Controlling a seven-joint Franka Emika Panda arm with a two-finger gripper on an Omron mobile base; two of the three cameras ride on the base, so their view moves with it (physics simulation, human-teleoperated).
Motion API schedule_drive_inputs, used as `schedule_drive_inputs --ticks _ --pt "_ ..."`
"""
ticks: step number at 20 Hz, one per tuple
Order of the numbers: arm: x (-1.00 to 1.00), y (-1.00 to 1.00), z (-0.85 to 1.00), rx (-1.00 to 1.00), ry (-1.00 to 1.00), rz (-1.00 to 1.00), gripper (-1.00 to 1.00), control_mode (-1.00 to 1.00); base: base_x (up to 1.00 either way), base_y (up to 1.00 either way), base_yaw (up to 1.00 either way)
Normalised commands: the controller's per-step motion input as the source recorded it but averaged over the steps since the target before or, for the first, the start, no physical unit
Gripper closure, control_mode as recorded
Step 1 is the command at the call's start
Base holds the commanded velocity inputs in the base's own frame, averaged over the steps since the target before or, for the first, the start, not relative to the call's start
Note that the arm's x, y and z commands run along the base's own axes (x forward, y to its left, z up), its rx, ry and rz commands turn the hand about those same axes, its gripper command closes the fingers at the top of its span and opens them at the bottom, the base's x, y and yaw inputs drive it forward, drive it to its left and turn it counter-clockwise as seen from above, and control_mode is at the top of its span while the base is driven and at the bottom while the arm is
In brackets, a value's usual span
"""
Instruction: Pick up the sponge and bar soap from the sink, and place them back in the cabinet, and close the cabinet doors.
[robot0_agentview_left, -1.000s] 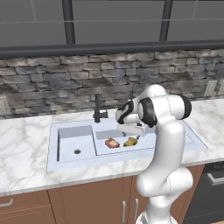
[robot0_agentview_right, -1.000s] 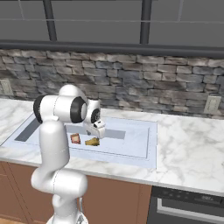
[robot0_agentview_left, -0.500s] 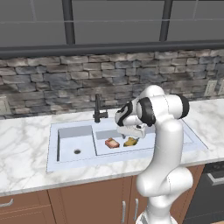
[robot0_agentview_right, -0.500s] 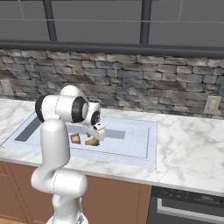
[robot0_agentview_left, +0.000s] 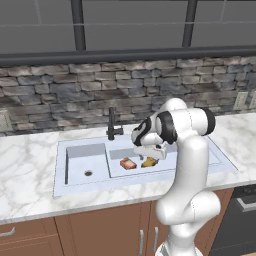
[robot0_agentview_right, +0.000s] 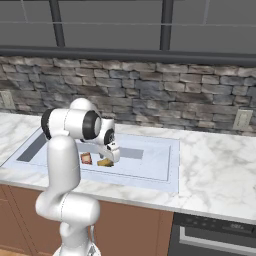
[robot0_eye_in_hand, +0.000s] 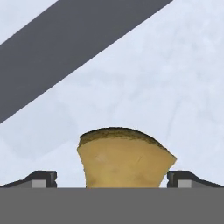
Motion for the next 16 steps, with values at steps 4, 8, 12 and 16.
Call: schedule_drive_inputs --ticks 4,8,12,16 --pt "0.00 0.00 -0.11 0.00 0.00 0.00 -1.00 -1.00 0.00 0.00 0.00" --pt "0.00 0.00 -0.14 0.00 0.00 0.00 -1.00 -1.00 0.00 0.00 0.00" --pt "0.00 0.00 -0.14 0.00 0.00 0.00 -1.00 -1.00 0.00 0.00 0.00" --pt "0.00 0.00 -0.12 0.00 0.00 0.00 -1.00 -1.00 0.00 0.00 0.00"
